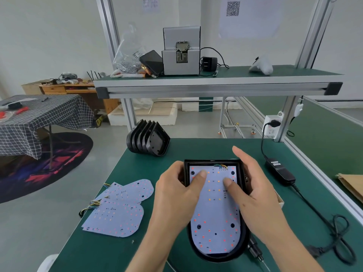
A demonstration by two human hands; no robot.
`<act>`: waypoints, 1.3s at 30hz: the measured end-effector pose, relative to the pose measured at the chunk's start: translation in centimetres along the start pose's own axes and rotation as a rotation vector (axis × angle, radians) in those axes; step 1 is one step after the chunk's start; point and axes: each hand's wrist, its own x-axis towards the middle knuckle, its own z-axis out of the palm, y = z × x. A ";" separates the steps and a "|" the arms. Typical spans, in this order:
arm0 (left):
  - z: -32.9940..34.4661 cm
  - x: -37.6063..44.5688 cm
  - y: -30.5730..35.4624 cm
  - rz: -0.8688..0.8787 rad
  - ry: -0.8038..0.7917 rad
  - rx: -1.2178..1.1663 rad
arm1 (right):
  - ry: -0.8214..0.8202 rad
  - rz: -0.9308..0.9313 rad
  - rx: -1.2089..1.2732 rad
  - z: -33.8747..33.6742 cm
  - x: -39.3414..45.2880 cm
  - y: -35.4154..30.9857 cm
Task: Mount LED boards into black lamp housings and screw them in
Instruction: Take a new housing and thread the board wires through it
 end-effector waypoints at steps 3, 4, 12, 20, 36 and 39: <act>-0.2 -0.1 -0.1 -0.016 -0.015 0.016 | 0.003 0.006 0.011 0.1 0.0 -0.2; -0.3 -0.2 -0.2 -0.014 -0.029 0.040 | 0.008 0.006 0.011 0.1 0.1 -0.2; -0.2 -0.7 -0.1 -0.033 -0.057 0.000 | 0.034 0.049 0.016 0.2 0.2 -0.6; 0.0 -0.9 -0.1 -0.039 -0.029 -0.082 | 0.040 0.004 -0.040 0.1 0.2 -1.1; -0.5 0.9 0.2 -0.134 0.118 -0.288 | -0.302 0.316 0.168 0.1 -2.6 0.1; -0.3 0.8 0.1 -0.111 0.083 -0.241 | -0.298 0.367 0.219 0.4 -2.9 0.5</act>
